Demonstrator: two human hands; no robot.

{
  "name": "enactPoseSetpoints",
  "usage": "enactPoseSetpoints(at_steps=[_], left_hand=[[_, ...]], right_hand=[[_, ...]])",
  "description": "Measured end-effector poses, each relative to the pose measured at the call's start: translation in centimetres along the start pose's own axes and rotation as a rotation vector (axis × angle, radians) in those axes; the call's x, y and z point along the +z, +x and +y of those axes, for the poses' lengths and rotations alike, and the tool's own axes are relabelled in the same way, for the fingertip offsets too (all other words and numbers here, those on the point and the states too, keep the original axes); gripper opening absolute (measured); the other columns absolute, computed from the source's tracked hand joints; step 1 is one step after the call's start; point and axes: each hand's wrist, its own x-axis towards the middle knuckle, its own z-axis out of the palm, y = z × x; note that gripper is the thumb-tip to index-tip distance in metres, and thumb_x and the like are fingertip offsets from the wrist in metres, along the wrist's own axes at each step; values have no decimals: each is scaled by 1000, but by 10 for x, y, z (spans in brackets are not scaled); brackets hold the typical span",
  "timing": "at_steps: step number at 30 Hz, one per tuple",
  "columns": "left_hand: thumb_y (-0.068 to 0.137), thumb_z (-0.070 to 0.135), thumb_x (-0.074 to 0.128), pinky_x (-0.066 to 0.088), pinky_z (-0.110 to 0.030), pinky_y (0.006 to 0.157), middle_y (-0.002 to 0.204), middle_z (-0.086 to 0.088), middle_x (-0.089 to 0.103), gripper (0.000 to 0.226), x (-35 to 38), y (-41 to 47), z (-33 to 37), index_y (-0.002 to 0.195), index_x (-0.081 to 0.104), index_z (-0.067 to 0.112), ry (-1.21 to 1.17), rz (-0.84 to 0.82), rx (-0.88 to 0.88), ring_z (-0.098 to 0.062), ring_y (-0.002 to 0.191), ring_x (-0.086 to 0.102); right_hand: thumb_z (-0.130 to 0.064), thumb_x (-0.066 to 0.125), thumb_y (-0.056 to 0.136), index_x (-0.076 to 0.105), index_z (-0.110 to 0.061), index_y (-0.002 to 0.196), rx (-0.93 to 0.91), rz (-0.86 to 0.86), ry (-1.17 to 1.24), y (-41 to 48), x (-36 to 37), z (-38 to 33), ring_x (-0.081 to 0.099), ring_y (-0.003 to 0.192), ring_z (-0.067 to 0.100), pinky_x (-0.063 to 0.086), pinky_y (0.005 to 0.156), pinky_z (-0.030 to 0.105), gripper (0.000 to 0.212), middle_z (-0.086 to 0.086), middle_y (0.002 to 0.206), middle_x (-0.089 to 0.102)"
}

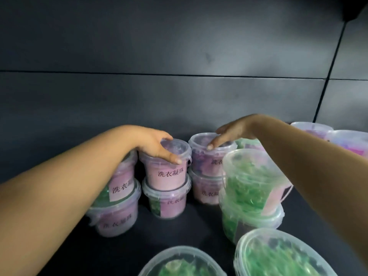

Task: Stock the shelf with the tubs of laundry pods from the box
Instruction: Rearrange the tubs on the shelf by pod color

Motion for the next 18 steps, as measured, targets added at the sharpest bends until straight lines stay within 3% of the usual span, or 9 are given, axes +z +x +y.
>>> enactPoseSetpoints(at_steps=[3,7,11,13,15,18], left_hand=[[61,69,58,24,-35,114,151,-6,20,95,2,7,2,143,24,36,44,-32,-56,-26,139,23],[47,74,56,23,-38,114,150,-8,18,107,6,6,3,143,25,39,82,-9,-81,-29,139,22],[58,73,61,27,-35,113,150,-7,25,96,11,7,5,142,31,36,22,88,-69,-26,137,30],[58,71,65,32,-33,110,146,-5,32,93,11,8,6,139,37,35,-23,135,-63,-24,132,36],[64,65,67,32,-29,108,137,-6,35,81,9,6,7,136,42,35,-54,180,-43,-22,128,39],[69,58,66,33,-27,103,115,-2,31,66,0,-6,9,128,47,35,-137,251,-24,-20,116,41]], right_hand=[[-45,67,74,24,-18,145,-42,-66,13,13,1,1,22,141,21,16,116,35,88,0,152,26],[-51,80,54,36,-21,131,-88,-20,12,16,0,2,36,124,19,27,108,36,94,0,134,38],[-36,70,76,18,-23,146,-134,63,92,13,-9,5,18,141,21,21,110,34,88,0,154,17],[-32,70,78,18,-24,147,-151,92,130,5,-17,3,23,137,20,24,104,30,86,0,153,19],[-32,74,73,24,-24,144,-162,114,183,-8,-25,2,33,124,19,28,94,26,88,3,149,27],[-43,76,49,24,-28,143,-217,180,269,-29,-37,0,35,129,23,29,93,27,108,5,149,31]])
